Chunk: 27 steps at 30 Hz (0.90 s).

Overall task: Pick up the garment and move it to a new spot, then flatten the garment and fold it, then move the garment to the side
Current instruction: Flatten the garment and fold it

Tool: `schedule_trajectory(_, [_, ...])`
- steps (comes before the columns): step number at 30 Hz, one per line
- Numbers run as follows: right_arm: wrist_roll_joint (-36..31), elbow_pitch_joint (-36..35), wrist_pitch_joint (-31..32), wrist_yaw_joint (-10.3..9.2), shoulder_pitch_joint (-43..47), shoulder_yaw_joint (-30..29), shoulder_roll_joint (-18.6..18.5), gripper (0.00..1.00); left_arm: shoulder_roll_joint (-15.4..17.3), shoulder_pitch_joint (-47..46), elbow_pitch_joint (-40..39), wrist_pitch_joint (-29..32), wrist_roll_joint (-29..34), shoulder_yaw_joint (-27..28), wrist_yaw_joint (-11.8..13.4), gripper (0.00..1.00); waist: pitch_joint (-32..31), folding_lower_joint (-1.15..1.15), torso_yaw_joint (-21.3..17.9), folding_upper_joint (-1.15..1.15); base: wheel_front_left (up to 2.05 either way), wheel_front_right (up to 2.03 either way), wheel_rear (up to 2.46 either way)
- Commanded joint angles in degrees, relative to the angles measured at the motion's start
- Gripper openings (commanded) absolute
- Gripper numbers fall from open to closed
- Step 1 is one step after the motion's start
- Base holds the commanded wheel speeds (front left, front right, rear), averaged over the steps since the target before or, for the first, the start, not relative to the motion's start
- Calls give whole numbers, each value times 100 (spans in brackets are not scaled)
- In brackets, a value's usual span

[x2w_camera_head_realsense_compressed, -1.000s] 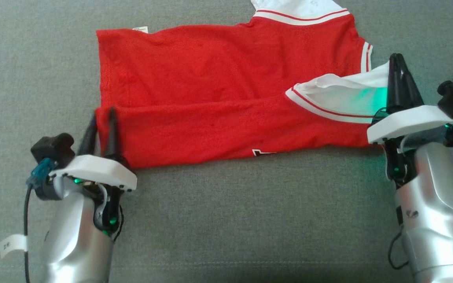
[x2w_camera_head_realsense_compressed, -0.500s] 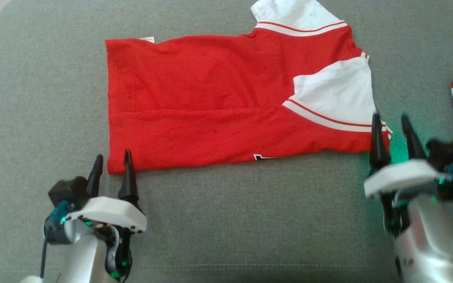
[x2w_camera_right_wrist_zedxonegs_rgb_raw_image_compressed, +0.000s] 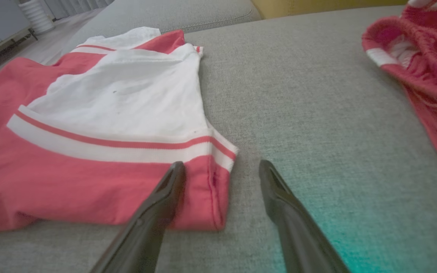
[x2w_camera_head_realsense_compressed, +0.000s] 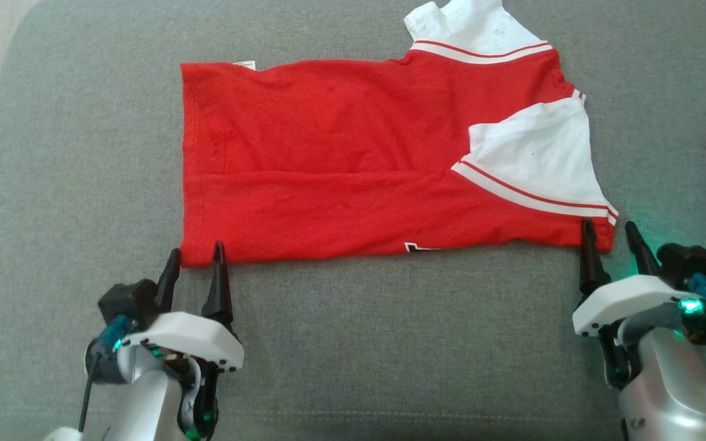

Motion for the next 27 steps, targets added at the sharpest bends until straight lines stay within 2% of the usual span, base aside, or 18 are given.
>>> schedule_trajectory(1, [-78, 20, 109, 37, -154, 117, 62, 100, 91, -106, -115, -29, -42, 118, 17, 100, -20, 0, 21, 0, 0, 0, 0])
schedule_trajectory(2, [-98, 70, 154, 37, -159, 150, 69, 100, 91, -105, -101, -29, -42, 113, 10, 100, -33, 0, 27, 0, 0, 0, 0])
schedule_trajectory(4, [-70, 134, 186, 37, -172, 250, 78, 15, 91, -94, -69, -29, -47, 102, -5, 100, -65, 0, 34, 0, 0, 0, 0])
schedule_trajectory(5, [-64, 157, 192, 37, -174, 323, 82, 0, 91, -87, -49, -29, -46, 97, -13, 100, -89, 0, 36, 0, 0, 0, 0])
schedule_trajectory(10, [56, 112, 89, 37, -214, 521, 89, 0, 91, -62, 6, -29, -55, 69, -60, 100, -175, 0, 37, 0, 0, 0, 0])
schedule_trajectory(19, [275, -142, 21, 37, -305, 818, 93, 0, 91, -302, 452, -29, -333, 7, -298, 100, -169, 0, -74, 0, 0, 0, 0])
schedule_trajectory(27, [401, -275, 34, 37, -344, 1004, 94, 0, 91, -925, 1689, -27, -308, 24, -402, 100, -95, 0, -257, 0, 0, 0, 0])
